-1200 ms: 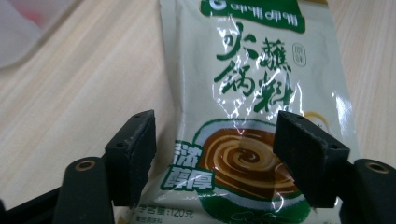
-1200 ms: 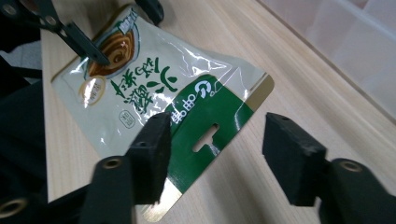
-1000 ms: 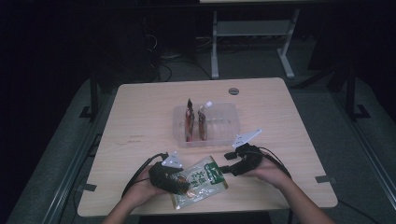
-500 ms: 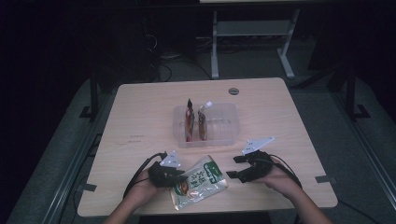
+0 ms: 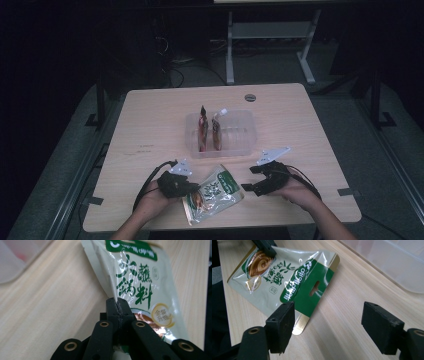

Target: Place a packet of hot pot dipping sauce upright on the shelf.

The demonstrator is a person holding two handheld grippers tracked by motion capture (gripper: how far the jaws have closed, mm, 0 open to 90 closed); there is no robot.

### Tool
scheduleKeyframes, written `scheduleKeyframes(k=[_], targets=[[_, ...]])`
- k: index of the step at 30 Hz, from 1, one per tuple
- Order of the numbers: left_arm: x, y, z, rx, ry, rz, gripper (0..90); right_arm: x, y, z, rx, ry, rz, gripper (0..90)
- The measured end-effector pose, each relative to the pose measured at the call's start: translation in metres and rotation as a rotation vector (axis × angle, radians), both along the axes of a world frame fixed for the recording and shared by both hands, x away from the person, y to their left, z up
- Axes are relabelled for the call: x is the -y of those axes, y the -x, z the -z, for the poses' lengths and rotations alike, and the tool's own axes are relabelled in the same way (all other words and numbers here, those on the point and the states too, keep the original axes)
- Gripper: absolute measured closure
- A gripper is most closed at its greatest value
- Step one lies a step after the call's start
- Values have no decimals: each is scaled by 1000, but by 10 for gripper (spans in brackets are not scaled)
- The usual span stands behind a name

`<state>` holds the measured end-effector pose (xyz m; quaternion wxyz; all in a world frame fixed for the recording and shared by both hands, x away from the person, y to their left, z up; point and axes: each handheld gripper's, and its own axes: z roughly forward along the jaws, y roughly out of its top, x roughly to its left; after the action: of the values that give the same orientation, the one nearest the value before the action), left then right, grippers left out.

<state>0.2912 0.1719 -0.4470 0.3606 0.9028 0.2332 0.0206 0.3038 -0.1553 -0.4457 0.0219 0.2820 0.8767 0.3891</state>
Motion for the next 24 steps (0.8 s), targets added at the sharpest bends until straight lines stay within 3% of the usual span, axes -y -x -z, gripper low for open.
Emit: scheduleKeyframes(k=[6, 13, 24], targets=[[-6, 3, -14, 48, 29, 10, 900, 1, -2, -1, -3, -16, -8, 250], [-9, 9, -29, 95, 74, 21, 900, -2, -3, -4, -24, -73, -46, 210], [-10, 11, -47, 128, 141, 22, 900, -16, -5, -5, -35, -113, -117, 170]])
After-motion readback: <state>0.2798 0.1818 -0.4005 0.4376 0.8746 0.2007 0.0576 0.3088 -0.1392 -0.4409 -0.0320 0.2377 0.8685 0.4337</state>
